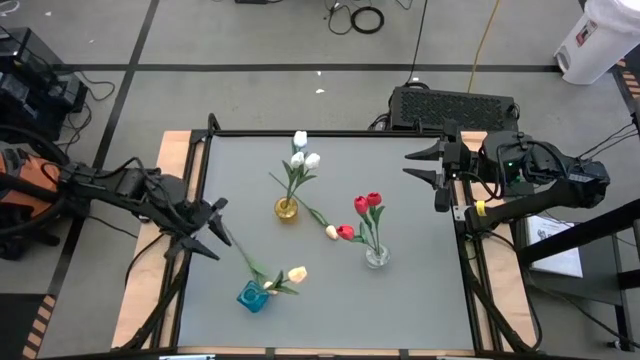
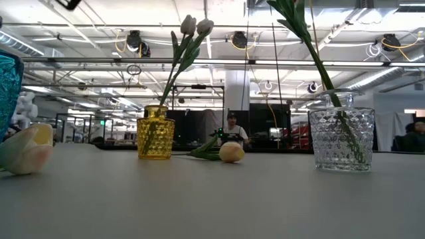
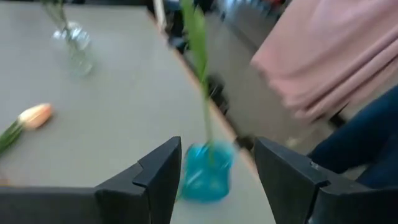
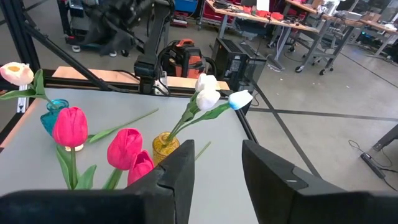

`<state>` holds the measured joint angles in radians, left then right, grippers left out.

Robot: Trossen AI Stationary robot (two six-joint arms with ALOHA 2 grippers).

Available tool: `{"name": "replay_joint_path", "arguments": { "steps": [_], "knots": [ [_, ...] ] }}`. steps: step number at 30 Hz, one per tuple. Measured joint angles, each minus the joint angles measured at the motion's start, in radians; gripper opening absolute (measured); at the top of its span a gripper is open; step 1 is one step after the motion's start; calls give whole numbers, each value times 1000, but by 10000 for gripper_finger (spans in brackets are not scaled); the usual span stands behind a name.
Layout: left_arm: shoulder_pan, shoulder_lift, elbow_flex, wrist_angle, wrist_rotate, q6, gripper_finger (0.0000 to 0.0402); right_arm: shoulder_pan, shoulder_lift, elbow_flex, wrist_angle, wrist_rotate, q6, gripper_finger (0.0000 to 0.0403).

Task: Sort flowers into vase by color
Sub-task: Put the bottom yellow tulip into the blue vase

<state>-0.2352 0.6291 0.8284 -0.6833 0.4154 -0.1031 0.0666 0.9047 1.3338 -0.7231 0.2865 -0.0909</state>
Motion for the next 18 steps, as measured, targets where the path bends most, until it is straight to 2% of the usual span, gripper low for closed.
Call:
{"name": "replay_joint_path", "arguments": {
  "steps": [9,18],
  "knots": [
    [0,70,0,-249,-138,264,208,0,0,0,0,0,0,125],
    [-1,200,-45,-224,-163,302,208,0,0,0,0,0,0,125]
  ]
}}
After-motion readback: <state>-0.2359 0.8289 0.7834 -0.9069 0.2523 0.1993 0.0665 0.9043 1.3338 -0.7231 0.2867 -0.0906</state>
